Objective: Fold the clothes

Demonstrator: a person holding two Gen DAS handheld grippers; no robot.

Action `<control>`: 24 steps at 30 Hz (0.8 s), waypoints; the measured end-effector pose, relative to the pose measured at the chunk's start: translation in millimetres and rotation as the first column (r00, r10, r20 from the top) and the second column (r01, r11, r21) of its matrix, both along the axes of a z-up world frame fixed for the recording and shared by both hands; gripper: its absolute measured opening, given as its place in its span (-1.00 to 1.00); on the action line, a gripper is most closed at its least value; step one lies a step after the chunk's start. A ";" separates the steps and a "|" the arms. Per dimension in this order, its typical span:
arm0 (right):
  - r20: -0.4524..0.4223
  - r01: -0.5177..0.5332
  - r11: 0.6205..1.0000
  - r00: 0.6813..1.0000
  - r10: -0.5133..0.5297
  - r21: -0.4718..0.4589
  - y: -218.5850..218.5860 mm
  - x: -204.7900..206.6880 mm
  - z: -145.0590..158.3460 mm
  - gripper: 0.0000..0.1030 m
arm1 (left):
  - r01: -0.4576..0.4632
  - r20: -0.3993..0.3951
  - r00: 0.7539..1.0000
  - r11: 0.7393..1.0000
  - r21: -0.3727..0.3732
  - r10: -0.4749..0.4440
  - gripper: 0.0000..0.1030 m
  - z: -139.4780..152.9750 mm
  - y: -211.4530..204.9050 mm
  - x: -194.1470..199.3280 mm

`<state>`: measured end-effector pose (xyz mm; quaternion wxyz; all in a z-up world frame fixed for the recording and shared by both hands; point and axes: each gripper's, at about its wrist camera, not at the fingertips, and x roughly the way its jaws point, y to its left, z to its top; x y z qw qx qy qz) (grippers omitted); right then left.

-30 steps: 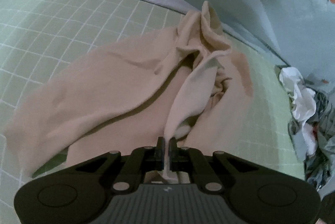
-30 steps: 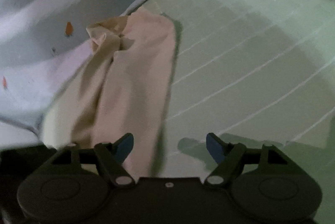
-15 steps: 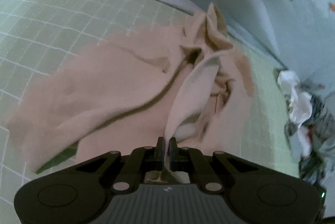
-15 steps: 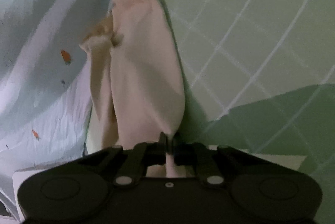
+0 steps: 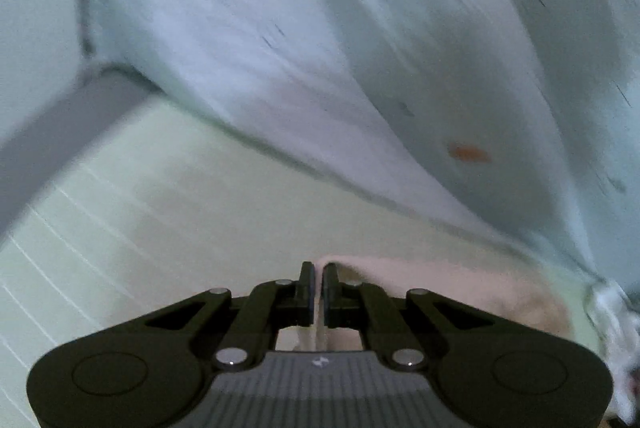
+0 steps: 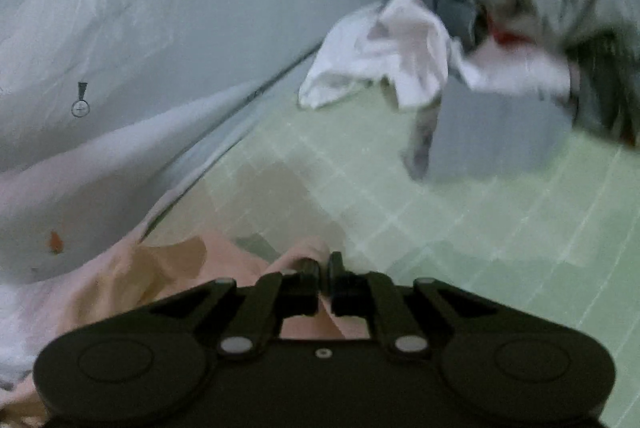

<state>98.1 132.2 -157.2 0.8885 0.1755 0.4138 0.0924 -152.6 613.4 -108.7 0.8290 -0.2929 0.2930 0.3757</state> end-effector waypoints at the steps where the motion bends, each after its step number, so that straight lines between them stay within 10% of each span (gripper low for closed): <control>1: -0.006 -0.001 1.000 1.000 0.001 -0.027 6.1 0.2 -1.9 -0.86 | -0.044 -0.007 0.999 0.999 0.028 0.044 -0.91 0.9 7.6 -1.7; 3: -0.021 -0.003 0.997 1.000 0.002 -0.081 18.5 0.4 -6.3 -0.71 | -0.106 -0.056 0.992 0.992 0.061 0.110 -0.84 -4.0 12.2 -2.0; 5: -0.023 -0.015 0.993 1.000 0.012 -0.121 33.3 -12.2 -14.4 -0.09 | -0.112 -0.105 0.987 0.990 0.089 0.121 -0.67 -11.3 5.9 -2.3; 10: -0.033 -0.085 0.981 0.996 0.080 -0.174 73.4 -61.1 -29.7 0.66 | 0.039 -0.158 0.987 0.999 0.037 -0.033 -0.03 -38.4 -33.1 -12.3; 24: -0.156 -0.460 0.884 0.882 0.444 -0.085 161.4 -117.3 -62.8 0.69 | 0.413 -0.275 0.865 0.907 -0.082 -0.419 0.26 -110.4 -126.5 16.4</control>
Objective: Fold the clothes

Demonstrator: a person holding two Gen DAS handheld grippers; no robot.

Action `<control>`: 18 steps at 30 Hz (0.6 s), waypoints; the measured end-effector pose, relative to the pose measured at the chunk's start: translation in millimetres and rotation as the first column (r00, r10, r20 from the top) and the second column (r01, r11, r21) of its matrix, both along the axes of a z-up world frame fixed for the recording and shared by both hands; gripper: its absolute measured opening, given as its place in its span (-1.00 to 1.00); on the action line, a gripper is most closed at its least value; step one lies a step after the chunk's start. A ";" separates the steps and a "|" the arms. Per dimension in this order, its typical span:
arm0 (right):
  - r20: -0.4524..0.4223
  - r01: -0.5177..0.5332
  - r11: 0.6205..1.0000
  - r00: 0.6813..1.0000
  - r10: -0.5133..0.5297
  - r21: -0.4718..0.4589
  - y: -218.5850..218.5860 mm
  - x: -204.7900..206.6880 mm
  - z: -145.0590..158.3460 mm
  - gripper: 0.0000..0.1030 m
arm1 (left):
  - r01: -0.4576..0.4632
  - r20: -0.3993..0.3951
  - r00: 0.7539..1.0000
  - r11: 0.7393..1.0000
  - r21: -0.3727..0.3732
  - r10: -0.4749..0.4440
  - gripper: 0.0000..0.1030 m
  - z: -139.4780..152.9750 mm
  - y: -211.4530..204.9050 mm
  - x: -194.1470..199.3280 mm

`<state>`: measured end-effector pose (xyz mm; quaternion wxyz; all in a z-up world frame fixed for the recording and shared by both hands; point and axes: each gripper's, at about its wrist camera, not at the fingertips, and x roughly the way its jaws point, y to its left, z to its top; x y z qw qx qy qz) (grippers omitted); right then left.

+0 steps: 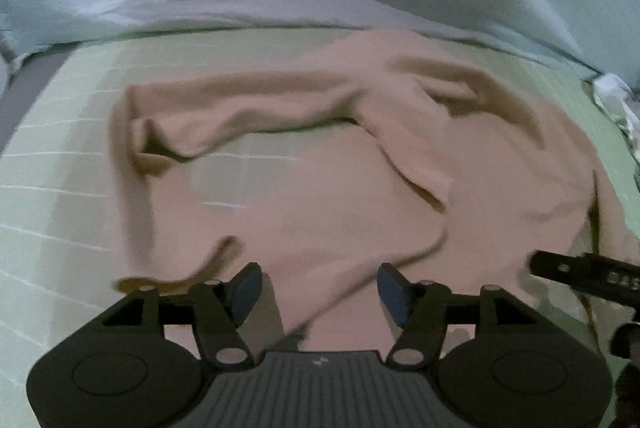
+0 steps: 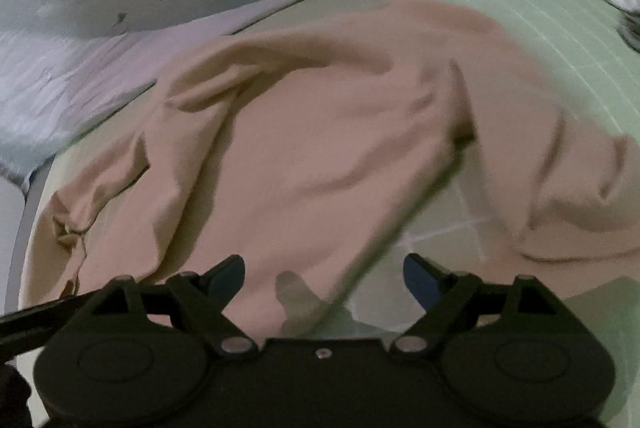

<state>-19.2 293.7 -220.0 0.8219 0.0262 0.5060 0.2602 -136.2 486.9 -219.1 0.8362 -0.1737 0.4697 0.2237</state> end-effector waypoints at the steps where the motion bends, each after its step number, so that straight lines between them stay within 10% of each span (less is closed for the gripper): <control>1: -0.002 -0.024 1.000 1.000 0.024 -0.002 5.8 -2.7 -1.6 0.65 | 0.020 0.002 1.000 1.000 0.002 -0.020 0.26 -3.2 -1.6 5.0; 3: 0.012 -0.062 0.998 0.998 0.062 -0.018 11.3 -5.4 -3.7 0.37 | 0.038 -0.017 0.999 0.999 0.026 -0.037 0.25 -11.7 -3.9 15.2; 5: 0.043 -0.087 0.995 0.995 0.089 -0.046 10.0 -5.3 -4.7 -0.52 | 0.037 -0.056 0.998 0.998 0.047 -0.034 0.21 -18.8 -6.6 23.8; 7: 0.075 -0.111 0.991 0.990 0.117 -0.075 8.8 -5.1 -5.7 -0.86 | 0.027 -0.087 0.996 0.998 0.061 -0.022 0.01 -22.0 -9.0 28.3; 13: 0.098 -0.079 0.995 0.992 0.084 -0.058 -19.2 13.4 5.0 -0.96 | 0.003 -0.042 0.999 1.000 -0.013 -0.004 -0.62 -11.4 -2.6 20.9; 18: 0.152 0.032 0.996 0.988 -0.019 -0.079 -37.4 38.9 18.0 -0.96 | -0.072 -0.013 0.997 0.997 0.000 0.072 -0.76 0.3 10.6 10.0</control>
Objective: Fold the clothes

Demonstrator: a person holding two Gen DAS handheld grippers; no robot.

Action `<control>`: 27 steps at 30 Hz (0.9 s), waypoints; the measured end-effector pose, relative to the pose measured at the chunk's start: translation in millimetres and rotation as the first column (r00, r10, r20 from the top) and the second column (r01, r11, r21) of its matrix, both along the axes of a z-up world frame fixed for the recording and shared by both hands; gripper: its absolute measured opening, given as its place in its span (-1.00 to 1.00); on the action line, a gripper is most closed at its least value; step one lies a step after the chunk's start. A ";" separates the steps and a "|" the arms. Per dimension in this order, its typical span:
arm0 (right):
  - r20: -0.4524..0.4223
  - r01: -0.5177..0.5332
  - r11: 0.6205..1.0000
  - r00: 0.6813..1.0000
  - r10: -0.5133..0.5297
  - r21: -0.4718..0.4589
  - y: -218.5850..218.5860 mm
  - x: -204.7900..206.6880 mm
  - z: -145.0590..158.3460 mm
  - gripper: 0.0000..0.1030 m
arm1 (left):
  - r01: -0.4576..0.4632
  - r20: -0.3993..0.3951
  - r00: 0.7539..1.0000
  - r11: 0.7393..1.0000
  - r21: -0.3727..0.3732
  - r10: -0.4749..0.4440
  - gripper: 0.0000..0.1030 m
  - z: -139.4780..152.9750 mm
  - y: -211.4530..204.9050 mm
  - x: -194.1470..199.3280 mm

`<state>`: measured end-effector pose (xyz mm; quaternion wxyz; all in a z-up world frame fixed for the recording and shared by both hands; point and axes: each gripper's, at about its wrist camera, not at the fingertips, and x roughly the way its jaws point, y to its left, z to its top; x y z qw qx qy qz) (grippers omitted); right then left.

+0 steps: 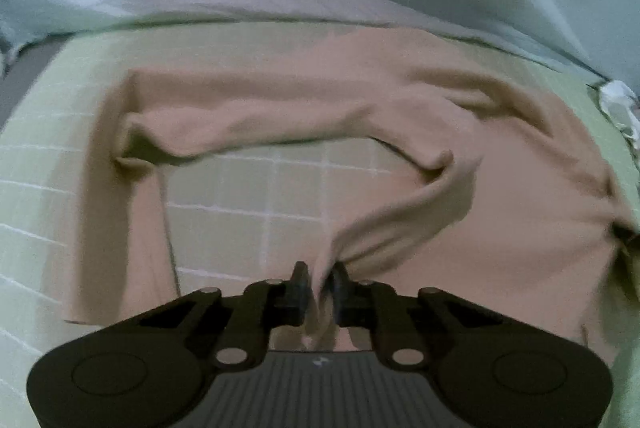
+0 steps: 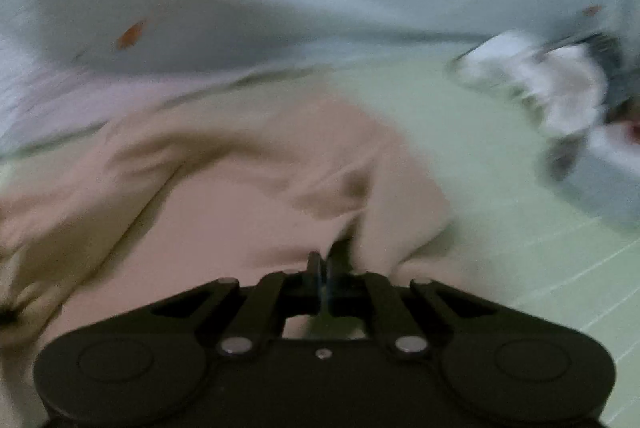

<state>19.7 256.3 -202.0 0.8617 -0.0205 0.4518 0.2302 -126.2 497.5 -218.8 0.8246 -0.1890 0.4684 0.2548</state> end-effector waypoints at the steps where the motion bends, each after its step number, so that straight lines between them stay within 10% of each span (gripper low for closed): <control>1: 0.011 0.021 1.000 1.000 -0.021 -0.004 -3.6 5.1 2.6 -0.96 | -0.018 0.002 1.000 1.000 -0.002 0.018 -0.76 -0.4 3.9 -2.1; 4: 0.045 0.086 0.996 0.995 -0.085 -0.014 -14.6 20.4 10.4 -0.86 | -0.095 -0.002 0.995 0.994 -0.061 0.095 -0.76 -7.0 17.7 -9.4; 8: 0.067 0.137 0.990 0.988 -0.136 -0.013 -27.3 29.5 16.1 -0.08 | -0.093 -0.016 0.996 0.994 -0.054 0.092 -0.62 -8.4 18.0 -18.2; 17: -0.099 0.121 0.992 0.987 -0.122 -0.019 -44.8 -29.0 -16.8 0.30 | -0.003 -0.064 0.998 0.998 -0.057 0.000 -0.21 -19.4 -10.5 -25.7; 22: -0.125 0.107 0.994 0.987 -0.102 0.034 -59.4 -36.2 -14.1 0.27 | -0.003 -0.083 0.997 0.999 -0.039 0.000 -0.85 -18.6 -17.2 -30.3; 27: -0.146 0.055 0.998 0.988 -0.053 0.008 -63.6 -53.5 -16.4 -0.34 | -0.050 -0.066 0.997 0.994 -0.101 0.043 -0.88 -16.2 -24.4 -56.9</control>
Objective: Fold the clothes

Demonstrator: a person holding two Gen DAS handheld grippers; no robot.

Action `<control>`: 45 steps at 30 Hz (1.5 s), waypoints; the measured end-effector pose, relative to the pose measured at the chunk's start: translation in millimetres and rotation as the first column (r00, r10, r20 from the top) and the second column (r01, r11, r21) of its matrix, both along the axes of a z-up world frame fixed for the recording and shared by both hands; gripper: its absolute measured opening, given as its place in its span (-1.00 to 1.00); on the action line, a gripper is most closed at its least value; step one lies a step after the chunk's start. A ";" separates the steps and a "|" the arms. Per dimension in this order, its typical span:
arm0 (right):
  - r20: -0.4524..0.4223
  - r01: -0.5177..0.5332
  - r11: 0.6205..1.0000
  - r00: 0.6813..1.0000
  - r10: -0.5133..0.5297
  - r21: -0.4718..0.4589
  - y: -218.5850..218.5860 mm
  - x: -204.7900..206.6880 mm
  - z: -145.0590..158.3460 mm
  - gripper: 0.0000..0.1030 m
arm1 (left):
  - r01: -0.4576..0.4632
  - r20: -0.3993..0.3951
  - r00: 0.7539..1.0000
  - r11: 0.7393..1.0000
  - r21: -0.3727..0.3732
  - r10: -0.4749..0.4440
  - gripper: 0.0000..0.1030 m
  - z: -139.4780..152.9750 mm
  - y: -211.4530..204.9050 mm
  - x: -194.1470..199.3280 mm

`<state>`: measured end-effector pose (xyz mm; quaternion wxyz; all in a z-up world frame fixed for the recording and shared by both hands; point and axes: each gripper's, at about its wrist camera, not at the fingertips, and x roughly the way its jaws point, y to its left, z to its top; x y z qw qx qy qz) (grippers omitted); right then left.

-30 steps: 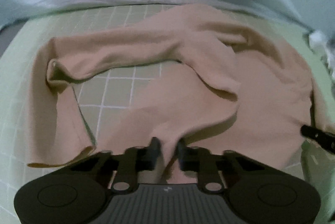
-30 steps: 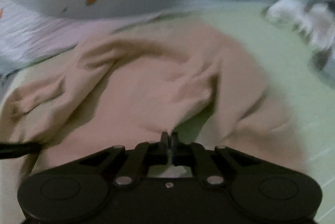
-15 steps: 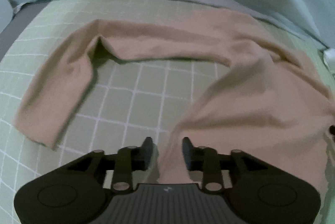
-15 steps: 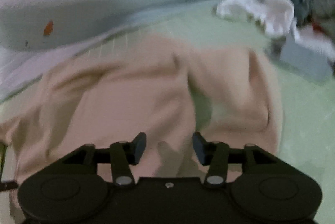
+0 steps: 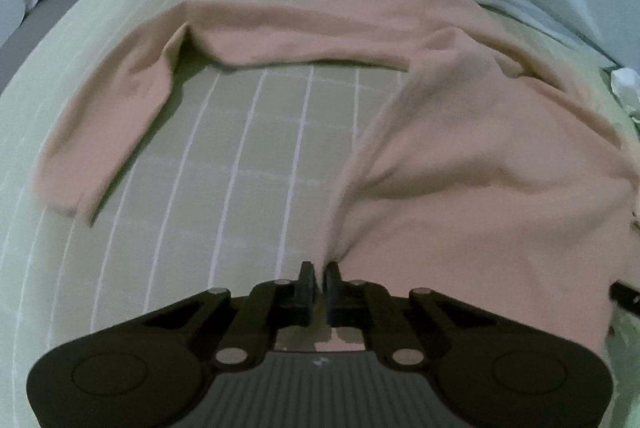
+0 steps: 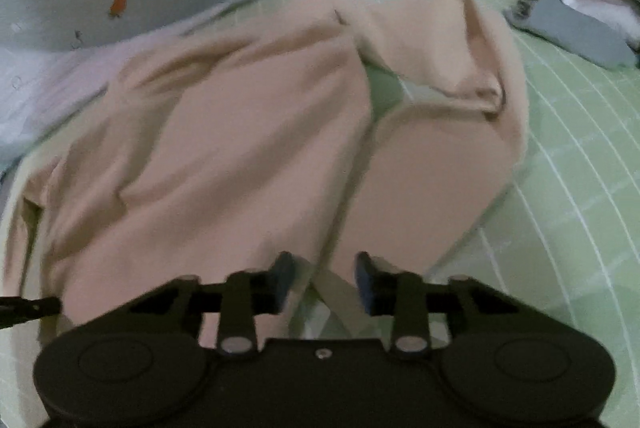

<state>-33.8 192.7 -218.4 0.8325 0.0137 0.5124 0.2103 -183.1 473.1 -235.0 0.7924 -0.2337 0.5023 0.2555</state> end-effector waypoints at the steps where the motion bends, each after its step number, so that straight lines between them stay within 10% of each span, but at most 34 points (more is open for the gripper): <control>1: -0.001 0.010 1.000 1.000 -0.010 0.005 -3.4 -4.0 1.1 -0.35 | -0.006 0.000 1.000 1.000 -0.004 0.006 -0.88 0.8 -2.1 -6.9; 14: -0.039 -0.046 0.999 0.998 0.046 -0.006 -32.2 -58.6 4.7 -0.39 | -0.110 -0.029 0.994 0.993 -0.048 0.109 -0.88 8.1 -35.6 -86.8; 37: 0.037 -0.269 0.962 0.962 0.270 -0.039 -7.8 -104.4 9.0 -0.15 | -0.102 -0.075 0.992 0.995 -0.019 0.100 -0.77 1.0 -53.7 -107.2; 45: 0.050 -0.320 0.945 0.945 0.324 -0.069 0.5 -108.5 5.1 -0.91 | -0.107 -0.070 0.992 0.994 -0.022 0.105 -0.76 1.5 -55.9 -107.6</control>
